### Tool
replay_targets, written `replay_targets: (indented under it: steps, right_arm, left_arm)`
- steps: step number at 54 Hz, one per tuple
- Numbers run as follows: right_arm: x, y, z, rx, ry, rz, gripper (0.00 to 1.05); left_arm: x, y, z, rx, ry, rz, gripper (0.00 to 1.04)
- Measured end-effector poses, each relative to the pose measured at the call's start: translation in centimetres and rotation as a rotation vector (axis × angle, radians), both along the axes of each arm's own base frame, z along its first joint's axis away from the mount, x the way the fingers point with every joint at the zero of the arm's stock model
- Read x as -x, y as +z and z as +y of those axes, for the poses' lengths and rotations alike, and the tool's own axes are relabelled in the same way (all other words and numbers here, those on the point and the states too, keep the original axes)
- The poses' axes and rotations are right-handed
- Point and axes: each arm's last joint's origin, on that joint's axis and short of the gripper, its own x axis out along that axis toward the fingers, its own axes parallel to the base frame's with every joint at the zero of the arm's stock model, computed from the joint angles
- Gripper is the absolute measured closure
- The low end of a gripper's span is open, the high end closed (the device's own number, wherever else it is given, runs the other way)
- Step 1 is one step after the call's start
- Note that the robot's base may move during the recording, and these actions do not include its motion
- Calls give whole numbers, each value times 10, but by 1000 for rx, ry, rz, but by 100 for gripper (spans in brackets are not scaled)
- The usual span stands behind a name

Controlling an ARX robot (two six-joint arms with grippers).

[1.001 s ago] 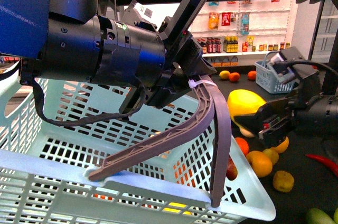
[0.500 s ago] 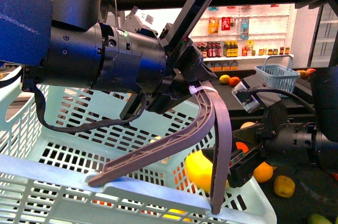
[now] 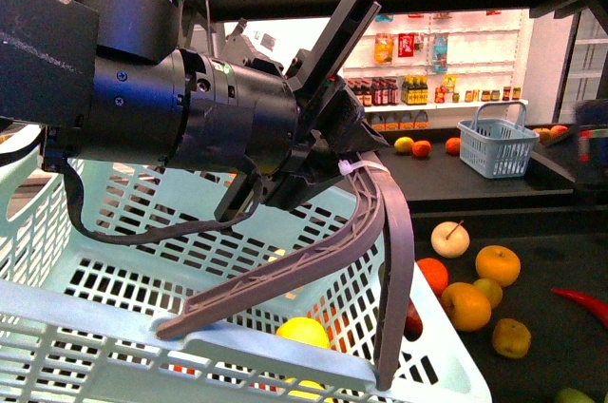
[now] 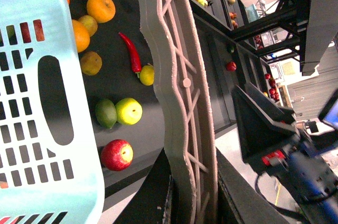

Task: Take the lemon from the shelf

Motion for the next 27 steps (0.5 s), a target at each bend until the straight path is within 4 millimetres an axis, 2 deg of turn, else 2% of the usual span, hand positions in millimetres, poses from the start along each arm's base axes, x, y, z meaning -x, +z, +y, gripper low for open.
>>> replay_targets:
  steps: [10, 11, 15, 20, 27]
  right_arm:
    - [108, 9, -9, -25, -46, -75, 2]
    - [115, 9, -7, -24, -45, -91, 4]
    - [151, -3, 6, -10, -36, -148, 20]
    - [176, -21, 14, -6, -29, -167, 37]
    - [184, -24, 24, 0, -26, -219, 58]
  left_arm:
    - [0, 0, 0, 2, -2, 2, 93]
    - [0, 0, 0, 2, -2, 2, 93]
    - [0, 0, 0, 0, -1, 0, 93]
    - [0, 0, 0, 0, 0, 0, 93]
    - [0, 0, 0, 1, 0, 1, 93]
